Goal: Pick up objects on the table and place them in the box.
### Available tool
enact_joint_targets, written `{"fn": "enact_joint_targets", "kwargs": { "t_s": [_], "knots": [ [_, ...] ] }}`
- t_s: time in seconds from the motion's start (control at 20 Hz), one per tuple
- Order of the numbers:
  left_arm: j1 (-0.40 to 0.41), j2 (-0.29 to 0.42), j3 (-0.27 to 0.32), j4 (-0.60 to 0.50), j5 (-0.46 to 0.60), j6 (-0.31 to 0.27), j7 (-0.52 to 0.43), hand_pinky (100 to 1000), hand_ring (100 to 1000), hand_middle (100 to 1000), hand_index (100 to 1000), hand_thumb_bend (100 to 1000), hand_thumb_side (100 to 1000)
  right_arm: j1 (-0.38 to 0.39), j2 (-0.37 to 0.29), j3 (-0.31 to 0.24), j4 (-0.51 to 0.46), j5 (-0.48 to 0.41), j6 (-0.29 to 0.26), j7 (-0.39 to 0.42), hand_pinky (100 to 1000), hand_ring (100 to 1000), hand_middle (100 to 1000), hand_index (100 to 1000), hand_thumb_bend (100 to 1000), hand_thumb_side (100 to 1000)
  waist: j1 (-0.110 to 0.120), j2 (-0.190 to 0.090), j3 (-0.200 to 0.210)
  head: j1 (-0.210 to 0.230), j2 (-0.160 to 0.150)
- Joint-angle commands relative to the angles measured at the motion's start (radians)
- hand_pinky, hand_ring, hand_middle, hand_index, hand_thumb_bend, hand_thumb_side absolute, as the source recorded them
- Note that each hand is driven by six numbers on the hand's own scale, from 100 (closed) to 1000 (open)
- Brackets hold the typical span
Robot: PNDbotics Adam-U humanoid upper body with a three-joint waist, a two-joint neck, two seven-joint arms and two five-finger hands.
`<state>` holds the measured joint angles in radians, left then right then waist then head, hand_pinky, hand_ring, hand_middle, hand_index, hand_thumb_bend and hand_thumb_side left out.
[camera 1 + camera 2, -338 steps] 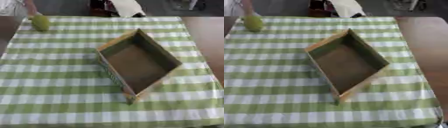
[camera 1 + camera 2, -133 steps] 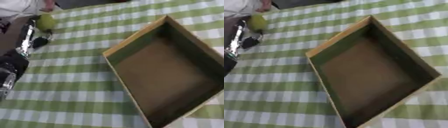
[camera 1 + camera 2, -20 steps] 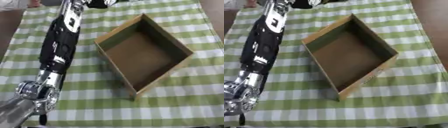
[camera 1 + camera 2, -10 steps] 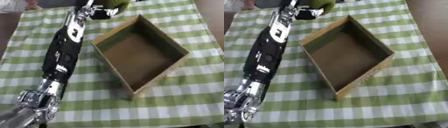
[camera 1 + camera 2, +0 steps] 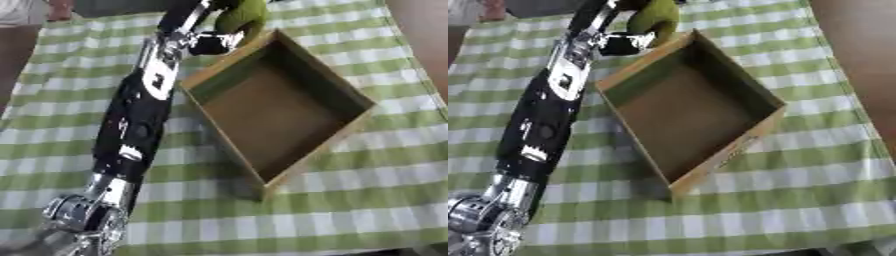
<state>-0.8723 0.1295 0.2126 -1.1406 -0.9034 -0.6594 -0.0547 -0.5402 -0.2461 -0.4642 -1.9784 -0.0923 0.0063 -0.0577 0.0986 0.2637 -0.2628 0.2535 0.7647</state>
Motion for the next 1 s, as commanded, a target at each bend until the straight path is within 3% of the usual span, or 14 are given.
{"fn": "enact_joint_targets", "kwargs": {
  "t_s": [0.05,1.0],
  "knots": [
    [-0.009,0.004,-0.007,-0.005,-0.019,-0.011,-0.018,505,629,407,415,215,100,-0.018,-0.01,0.002,-0.022,0.011,0.005,0.003,853,861,621,759,100,616,-0.008,-0.019,-0.001,0.002,0.005],
    [0.027,-0.021,-0.028,0.079,-0.167,-0.025,-0.094,585,721,507,522,228,100,-0.02,-0.005,0.004,-0.022,0.008,0.007,-0.001,852,861,620,758,100,618,-0.006,-0.026,-0.01,0.012,0.005]
  ]
}}
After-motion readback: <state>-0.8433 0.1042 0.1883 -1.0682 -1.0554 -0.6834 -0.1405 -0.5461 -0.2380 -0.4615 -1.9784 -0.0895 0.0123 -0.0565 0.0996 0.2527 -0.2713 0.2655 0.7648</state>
